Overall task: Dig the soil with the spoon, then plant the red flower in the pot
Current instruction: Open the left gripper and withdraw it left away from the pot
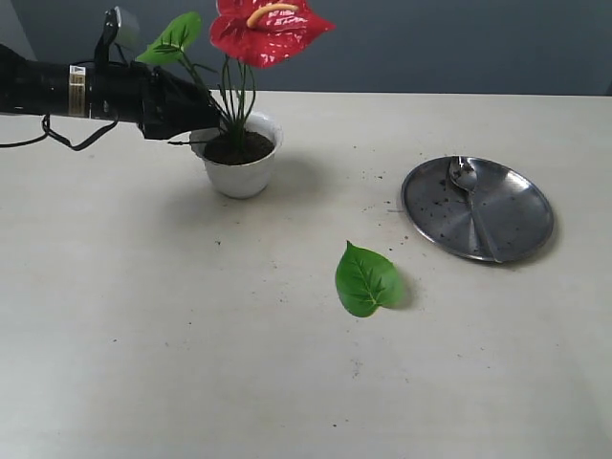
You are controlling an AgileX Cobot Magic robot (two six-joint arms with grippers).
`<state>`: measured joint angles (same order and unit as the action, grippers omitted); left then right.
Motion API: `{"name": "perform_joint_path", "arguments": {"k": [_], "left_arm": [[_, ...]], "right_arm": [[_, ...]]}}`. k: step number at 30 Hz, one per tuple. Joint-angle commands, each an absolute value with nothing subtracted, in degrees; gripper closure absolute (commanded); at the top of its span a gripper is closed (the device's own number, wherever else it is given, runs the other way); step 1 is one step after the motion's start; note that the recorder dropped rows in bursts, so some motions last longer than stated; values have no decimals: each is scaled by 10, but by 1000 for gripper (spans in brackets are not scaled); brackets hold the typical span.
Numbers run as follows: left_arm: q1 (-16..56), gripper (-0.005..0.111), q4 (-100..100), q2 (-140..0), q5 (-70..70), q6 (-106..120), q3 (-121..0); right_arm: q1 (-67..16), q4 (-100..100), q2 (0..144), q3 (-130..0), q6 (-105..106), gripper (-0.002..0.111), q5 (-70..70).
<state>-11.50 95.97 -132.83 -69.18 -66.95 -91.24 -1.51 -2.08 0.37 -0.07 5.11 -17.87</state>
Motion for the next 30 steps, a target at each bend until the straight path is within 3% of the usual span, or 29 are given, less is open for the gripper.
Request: {"name": "perform_joint_path", "arguments": {"k": [1, 26, 30], "left_arm": [[-121, 46, 964, -1322, -696, -676, -912], [-176, 46, 999, -1286, -700, -734, -912], [-191, 57, 999, -1270, -700, -741, -912]], "right_arm": [[-14, -20, 0, 0, 52, 109, -175], [-14, -20, 0, 0, 52, 109, -175], [-14, -20, 0, 0, 52, 109, -175]]}}
